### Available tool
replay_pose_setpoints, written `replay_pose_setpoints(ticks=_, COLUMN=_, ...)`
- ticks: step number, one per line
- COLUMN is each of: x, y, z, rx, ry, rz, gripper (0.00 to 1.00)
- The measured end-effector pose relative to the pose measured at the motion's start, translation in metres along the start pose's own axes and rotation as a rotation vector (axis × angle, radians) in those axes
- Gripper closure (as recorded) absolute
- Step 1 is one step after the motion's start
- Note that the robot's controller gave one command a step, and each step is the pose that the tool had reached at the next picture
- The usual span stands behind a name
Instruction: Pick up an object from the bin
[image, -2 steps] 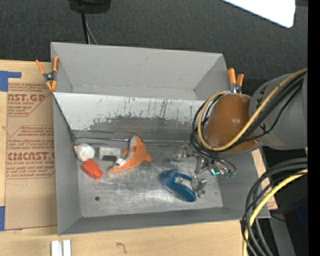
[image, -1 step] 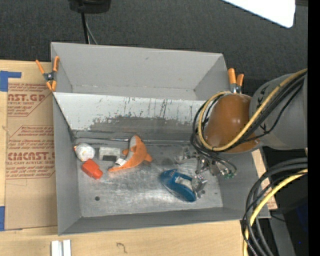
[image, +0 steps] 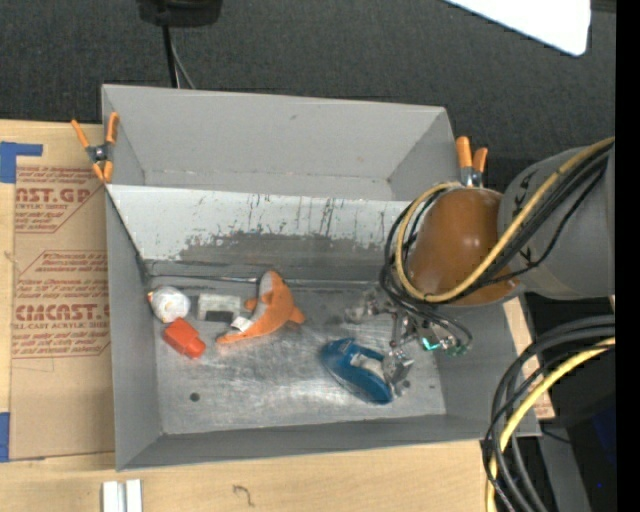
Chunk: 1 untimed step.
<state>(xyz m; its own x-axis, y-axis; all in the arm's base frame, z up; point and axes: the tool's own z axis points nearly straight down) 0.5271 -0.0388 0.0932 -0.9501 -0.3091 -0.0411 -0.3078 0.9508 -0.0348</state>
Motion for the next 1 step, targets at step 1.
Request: replay_pose_setpoints(ticks=1, x=0.0017, y=-0.0005, z=-0.0004, rx=-0.001, ry=0.009, rz=-0.001, gripper=1.00)
